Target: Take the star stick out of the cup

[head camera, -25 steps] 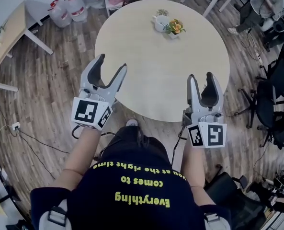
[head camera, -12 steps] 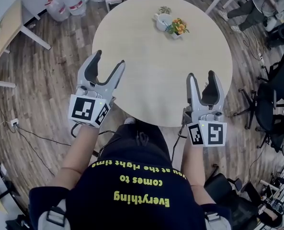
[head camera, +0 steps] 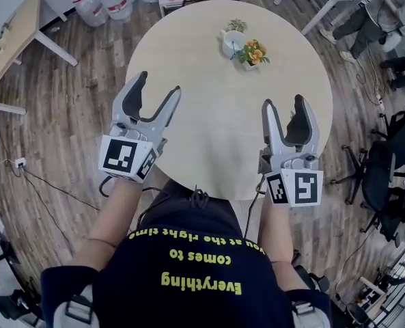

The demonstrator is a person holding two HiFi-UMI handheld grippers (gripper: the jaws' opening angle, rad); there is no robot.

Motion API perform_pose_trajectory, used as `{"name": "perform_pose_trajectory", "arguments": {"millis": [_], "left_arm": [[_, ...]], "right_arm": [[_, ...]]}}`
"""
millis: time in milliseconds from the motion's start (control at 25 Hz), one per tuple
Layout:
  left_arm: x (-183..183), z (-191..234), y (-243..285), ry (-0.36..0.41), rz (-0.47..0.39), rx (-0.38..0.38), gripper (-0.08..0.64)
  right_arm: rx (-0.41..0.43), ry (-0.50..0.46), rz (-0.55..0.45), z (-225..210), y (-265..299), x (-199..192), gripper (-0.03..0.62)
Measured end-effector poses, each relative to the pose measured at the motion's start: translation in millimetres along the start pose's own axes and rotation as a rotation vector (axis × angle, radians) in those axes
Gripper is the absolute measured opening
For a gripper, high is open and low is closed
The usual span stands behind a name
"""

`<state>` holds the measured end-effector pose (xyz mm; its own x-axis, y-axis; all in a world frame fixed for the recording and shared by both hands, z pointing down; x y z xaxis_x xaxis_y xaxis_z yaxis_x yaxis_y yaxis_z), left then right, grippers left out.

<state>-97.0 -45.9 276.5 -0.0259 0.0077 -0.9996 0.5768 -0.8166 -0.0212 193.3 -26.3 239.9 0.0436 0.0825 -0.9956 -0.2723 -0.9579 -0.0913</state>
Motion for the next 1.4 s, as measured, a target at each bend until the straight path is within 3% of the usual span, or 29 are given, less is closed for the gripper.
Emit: {"name": "perform_pose_trajectory", "arguments": {"millis": [400, 880, 1400], "left_arm": [[-12, 0, 33, -0.022, 0.035, 0.016, 0.308], [-32, 44, 73, -0.046, 0.07, -0.038, 0.308], [-65, 75, 111, -0.123, 0.117, -0.094, 0.331]], "right_arm": [[-0.002, 0.049, 0.056, -25, 21, -24, 0.281], [-0.076, 0.082, 0.123, -15, 72, -52, 0.281], [-0.068, 0.14, 0.208, -4, 137, -99, 0.278]]}}
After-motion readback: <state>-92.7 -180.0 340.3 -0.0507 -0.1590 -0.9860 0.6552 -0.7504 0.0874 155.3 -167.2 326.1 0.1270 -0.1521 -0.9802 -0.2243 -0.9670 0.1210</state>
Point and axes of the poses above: the fingertips, and each gripper's own axes: y forward along the fingers, z to its left, x out of its top, the point moved 8 cm from there along -y, backward along the fingers, and after that the axes turned 8 degrees about -x, right-handed, at the moved point
